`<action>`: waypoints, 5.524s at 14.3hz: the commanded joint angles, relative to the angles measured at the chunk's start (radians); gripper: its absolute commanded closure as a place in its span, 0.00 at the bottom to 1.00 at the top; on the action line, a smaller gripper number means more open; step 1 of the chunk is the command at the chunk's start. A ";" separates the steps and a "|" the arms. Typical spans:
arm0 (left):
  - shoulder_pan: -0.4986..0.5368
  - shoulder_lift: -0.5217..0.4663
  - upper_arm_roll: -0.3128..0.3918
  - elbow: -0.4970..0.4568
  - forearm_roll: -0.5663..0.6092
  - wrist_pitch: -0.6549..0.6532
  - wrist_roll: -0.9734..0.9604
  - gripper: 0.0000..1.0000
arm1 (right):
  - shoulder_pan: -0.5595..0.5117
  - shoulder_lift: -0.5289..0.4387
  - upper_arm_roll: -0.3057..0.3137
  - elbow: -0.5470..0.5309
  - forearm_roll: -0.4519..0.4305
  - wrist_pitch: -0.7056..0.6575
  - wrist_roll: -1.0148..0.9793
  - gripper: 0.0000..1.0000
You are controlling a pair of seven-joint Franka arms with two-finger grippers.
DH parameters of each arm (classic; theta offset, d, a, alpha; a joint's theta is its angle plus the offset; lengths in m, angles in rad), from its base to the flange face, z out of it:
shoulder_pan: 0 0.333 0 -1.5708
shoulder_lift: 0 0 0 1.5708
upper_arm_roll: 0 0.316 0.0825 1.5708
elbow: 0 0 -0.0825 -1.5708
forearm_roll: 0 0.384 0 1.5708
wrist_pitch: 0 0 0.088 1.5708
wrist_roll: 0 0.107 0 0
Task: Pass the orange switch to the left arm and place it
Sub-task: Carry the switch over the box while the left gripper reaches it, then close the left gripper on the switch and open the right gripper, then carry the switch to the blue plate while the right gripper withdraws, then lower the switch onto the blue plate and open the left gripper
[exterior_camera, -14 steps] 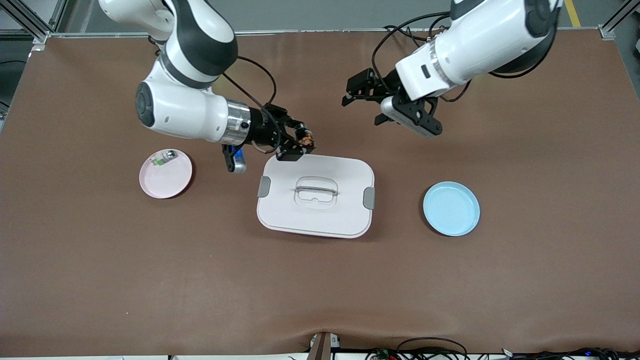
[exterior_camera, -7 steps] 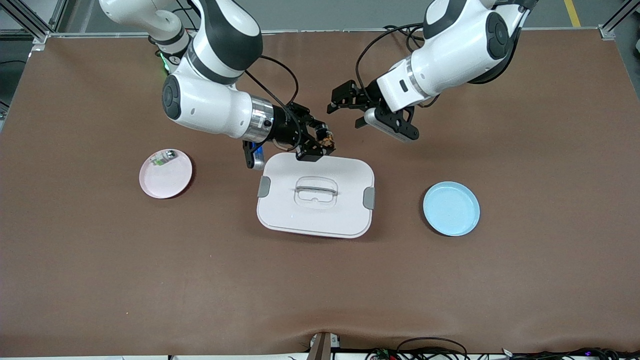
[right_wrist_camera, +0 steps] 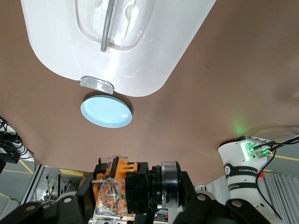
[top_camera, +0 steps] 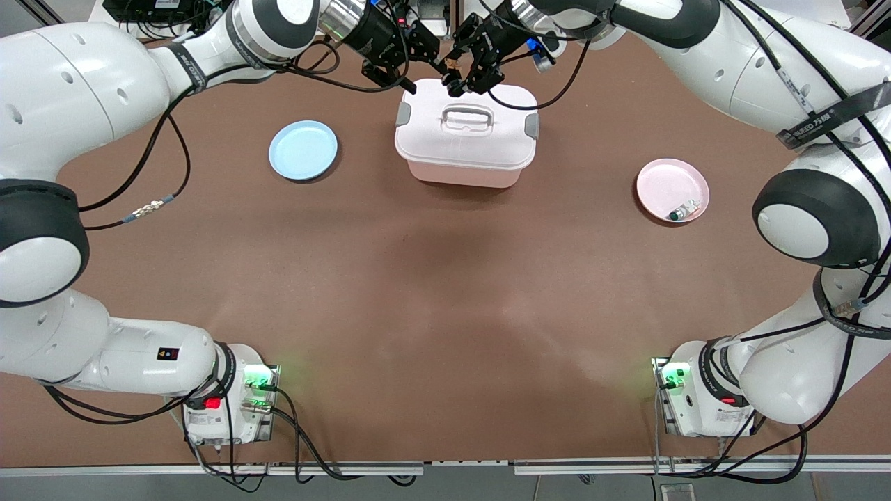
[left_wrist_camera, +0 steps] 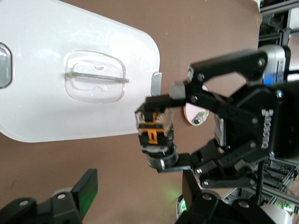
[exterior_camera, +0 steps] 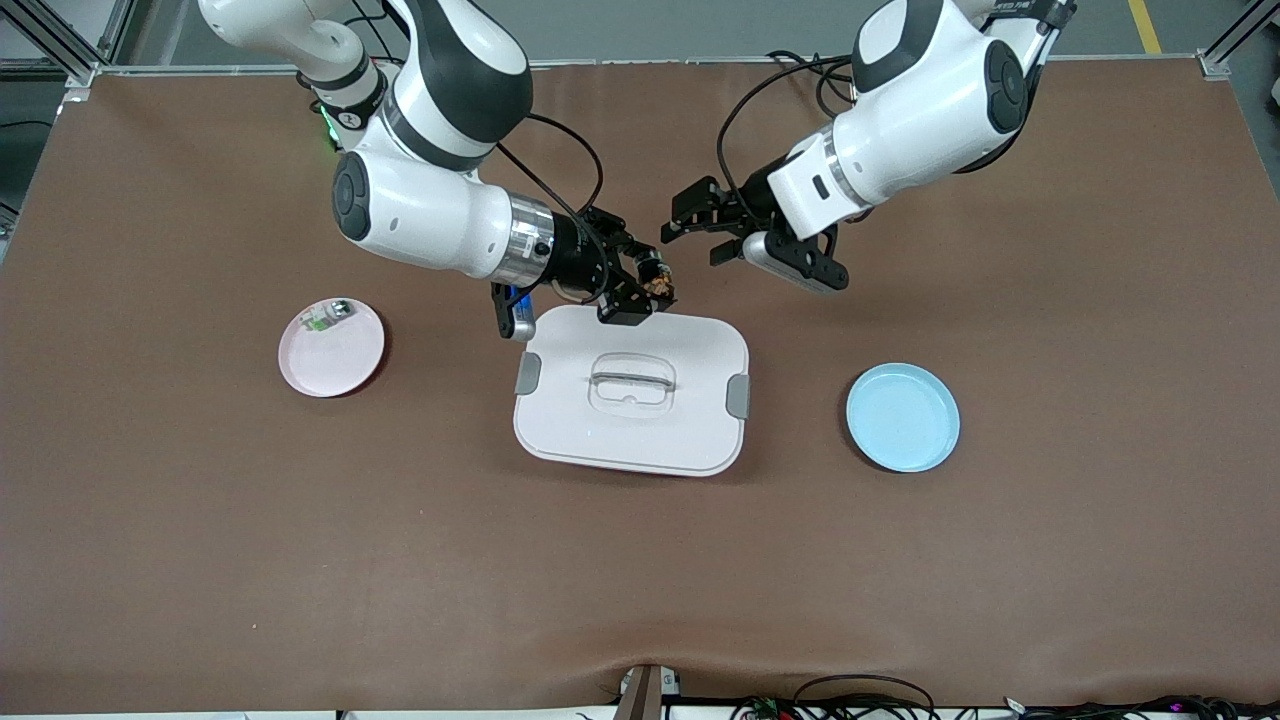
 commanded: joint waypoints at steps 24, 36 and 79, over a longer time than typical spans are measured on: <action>-0.068 0.117 -0.008 0.017 -0.131 0.231 0.013 1.00 | 0.015 0.015 -0.011 0.027 0.011 -0.003 0.020 0.07; 0.072 0.117 -0.002 0.015 0.248 0.144 0.007 1.00 | -0.007 -0.026 -0.021 0.036 -0.004 -0.045 0.009 0.00; 0.399 0.458 -0.022 -0.040 1.293 0.093 0.614 0.00 | -0.668 -0.240 -0.026 0.157 -0.874 -0.581 -1.537 0.00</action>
